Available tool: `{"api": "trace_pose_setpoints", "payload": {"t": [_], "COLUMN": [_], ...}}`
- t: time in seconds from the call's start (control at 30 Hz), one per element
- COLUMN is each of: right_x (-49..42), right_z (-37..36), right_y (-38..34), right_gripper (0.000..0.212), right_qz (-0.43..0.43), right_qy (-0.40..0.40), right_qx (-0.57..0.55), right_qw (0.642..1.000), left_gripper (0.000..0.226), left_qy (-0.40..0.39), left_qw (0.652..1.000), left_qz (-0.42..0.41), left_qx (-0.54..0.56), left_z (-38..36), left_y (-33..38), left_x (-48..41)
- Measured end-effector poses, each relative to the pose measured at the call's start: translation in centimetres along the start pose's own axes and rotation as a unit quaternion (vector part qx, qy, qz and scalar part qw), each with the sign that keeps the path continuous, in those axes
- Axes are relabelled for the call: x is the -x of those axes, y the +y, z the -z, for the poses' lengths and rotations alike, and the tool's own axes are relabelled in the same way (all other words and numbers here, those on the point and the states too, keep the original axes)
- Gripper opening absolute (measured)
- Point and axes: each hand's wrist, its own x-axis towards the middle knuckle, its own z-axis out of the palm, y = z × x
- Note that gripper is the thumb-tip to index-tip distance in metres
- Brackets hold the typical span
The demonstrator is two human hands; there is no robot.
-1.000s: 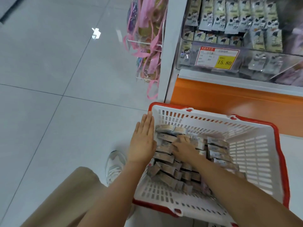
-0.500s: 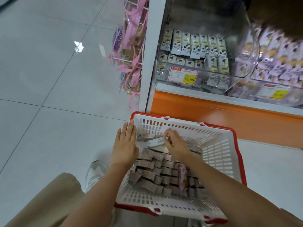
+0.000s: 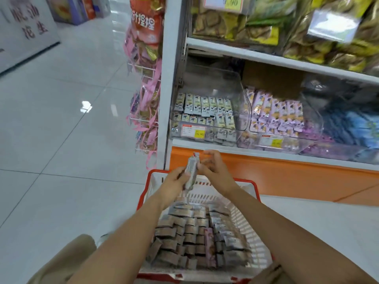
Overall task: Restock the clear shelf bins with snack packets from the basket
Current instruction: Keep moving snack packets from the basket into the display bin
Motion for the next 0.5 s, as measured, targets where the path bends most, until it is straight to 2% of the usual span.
{"api": "trace_pose_setpoints", "payload": {"t": [0.1, 0.2, 0.37, 0.5], "right_x": [1.3, 2.5, 2.7, 1.4], "right_z": [0.3, 0.0, 0.3, 1.5], "right_y": [-1.2, -1.9, -2.6, -4.4], "right_gripper": [0.041, 0.035, 0.028, 0.027], "right_qz": [0.038, 0.083, 0.100, 0.095], "right_qy": [0.005, 0.013, 0.044, 0.074], "right_qx": [0.001, 0.024, 0.069, 0.064], "right_qw": [0.999, 0.996, 0.992, 0.991], "left_gripper": [0.020, 0.021, 0.021, 0.021], "left_qy": [0.011, -0.002, 0.003, 0.019], "left_qw": [0.989, 0.983, 0.994, 0.996], "left_qz": [0.038, 0.034, 0.005, -0.081], "left_qx": [0.144, 0.180, 0.112, -0.013], "left_z": [-0.5, -0.8, -1.3, -1.5], "left_y": [2.3, 3.6, 5.0, 6.7], "left_x": [0.3, 0.4, 0.1, -1.2]}}
